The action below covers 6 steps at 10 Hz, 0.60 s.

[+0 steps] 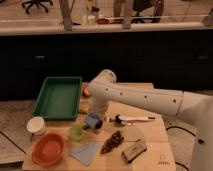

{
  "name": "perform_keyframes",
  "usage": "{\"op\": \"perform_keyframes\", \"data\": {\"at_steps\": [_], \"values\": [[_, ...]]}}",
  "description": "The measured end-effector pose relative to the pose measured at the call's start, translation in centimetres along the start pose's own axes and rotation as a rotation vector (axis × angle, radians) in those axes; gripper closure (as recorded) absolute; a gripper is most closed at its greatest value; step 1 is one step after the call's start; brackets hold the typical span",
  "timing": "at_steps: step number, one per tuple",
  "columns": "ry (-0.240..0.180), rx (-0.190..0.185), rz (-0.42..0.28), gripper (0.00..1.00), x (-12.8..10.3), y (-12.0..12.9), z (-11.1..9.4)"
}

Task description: Place sponge in metal cup

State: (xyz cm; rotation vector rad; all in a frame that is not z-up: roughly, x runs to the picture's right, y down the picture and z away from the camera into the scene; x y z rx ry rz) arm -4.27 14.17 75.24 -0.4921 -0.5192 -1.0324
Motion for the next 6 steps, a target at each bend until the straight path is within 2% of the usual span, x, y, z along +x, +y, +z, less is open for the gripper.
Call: {"op": "perform_keyframes", "data": {"at_steps": [6], "values": [[-0.008, -0.006, 0.003, 0.20, 0.72, -0.04, -0.18]]}}
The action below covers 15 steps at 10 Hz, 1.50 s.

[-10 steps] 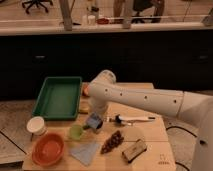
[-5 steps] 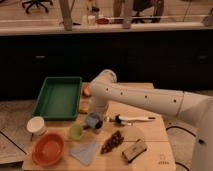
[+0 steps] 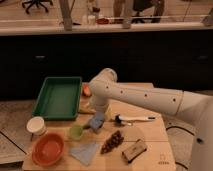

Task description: Place sponge in metal cup

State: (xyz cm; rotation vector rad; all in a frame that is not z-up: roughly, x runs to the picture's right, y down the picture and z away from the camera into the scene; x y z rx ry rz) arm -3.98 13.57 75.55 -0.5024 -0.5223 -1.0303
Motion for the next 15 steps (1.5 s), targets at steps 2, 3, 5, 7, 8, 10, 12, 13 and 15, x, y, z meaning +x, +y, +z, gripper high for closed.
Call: {"op": "perform_keyframes", "data": {"at_steps": [2, 3, 5, 7, 8, 10, 12, 13, 15], "values": [[-0.005, 0.000, 0.004, 0.20, 0.4, -0.1, -0.2], [-0.009, 0.001, 0.005, 0.20, 0.6, -0.2, -0.2], [-0.019, -0.001, 0.011, 0.20, 1.2, -0.1, -0.4], [-0.026, -0.009, 0.010, 0.20, 1.6, -0.3, -0.5], [-0.028, -0.010, 0.010, 0.20, 1.7, -0.4, -0.5], [-0.034, -0.014, 0.017, 0.20, 2.0, -0.3, -0.6], [-0.040, -0.015, 0.023, 0.20, 2.2, -0.3, -0.5], [-0.042, -0.015, 0.025, 0.20, 2.3, -0.3, -0.5], [-0.043, -0.017, 0.025, 0.20, 2.2, -0.3, -0.5]]}}
